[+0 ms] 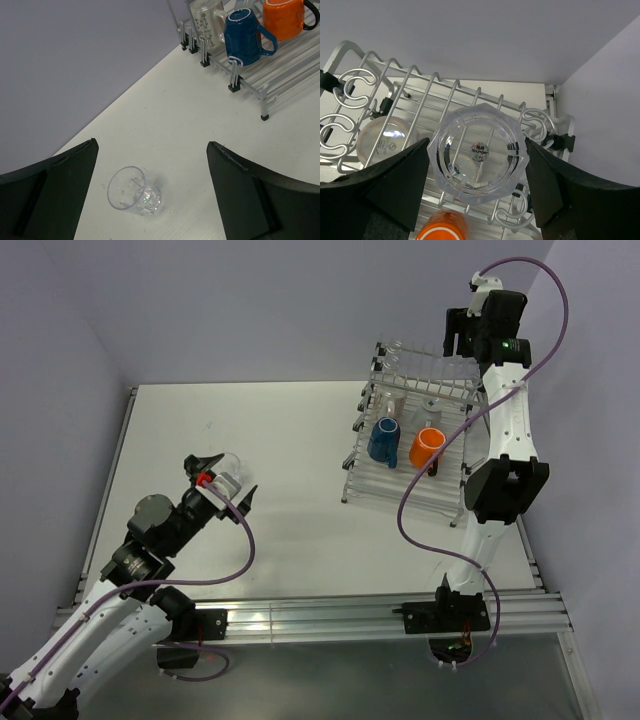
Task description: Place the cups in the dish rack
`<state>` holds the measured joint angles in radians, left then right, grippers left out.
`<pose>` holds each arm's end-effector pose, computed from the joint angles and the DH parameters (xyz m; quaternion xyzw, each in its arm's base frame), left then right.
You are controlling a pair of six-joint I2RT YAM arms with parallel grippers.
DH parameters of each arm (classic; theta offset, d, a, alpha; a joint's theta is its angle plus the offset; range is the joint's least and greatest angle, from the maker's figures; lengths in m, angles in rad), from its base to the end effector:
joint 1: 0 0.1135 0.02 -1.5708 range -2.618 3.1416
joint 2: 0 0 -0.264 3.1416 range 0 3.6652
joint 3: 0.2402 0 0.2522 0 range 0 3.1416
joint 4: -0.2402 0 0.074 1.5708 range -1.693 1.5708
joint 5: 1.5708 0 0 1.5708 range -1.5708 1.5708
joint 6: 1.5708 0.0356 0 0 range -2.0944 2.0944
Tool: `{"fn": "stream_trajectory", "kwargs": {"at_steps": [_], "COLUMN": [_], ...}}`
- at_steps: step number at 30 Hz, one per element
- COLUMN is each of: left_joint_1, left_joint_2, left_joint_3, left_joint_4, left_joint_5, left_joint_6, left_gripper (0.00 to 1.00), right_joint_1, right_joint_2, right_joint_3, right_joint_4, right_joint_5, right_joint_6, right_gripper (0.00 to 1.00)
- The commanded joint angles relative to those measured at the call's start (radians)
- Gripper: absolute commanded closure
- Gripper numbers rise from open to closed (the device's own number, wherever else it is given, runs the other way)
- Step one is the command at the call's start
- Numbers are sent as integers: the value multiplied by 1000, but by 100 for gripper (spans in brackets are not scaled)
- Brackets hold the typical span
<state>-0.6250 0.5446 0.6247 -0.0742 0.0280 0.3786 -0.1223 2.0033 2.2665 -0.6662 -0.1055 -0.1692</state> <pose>0.1155 -0.0846 0.3303 0.3478 0.6133 -0.0969 0.7025 0.4493 -0.0514 0.4319 -0.0486 0.8322 -0.0364 0.5511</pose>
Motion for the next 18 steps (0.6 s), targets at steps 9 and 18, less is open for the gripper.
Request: {"fn": "stream_trajectory", "kwargs": {"at_steps": [9,18], "left_joint_1": [4,4], "left_joint_2": [12,18], "left_joint_3": [23,26], "left_joint_4": [16,17], "left_joint_5": [-7,-7], "left_joint_6": [-10,-7], "left_gripper": [1,1], "right_joint_1": [0,1], "right_joint_2": [14,12], "right_joint_3": [38,34], "right_joint_4": [53,59], "right_joint_5": [20,40], "right_joint_6": [13,13], "right_gripper": [36,22]}}
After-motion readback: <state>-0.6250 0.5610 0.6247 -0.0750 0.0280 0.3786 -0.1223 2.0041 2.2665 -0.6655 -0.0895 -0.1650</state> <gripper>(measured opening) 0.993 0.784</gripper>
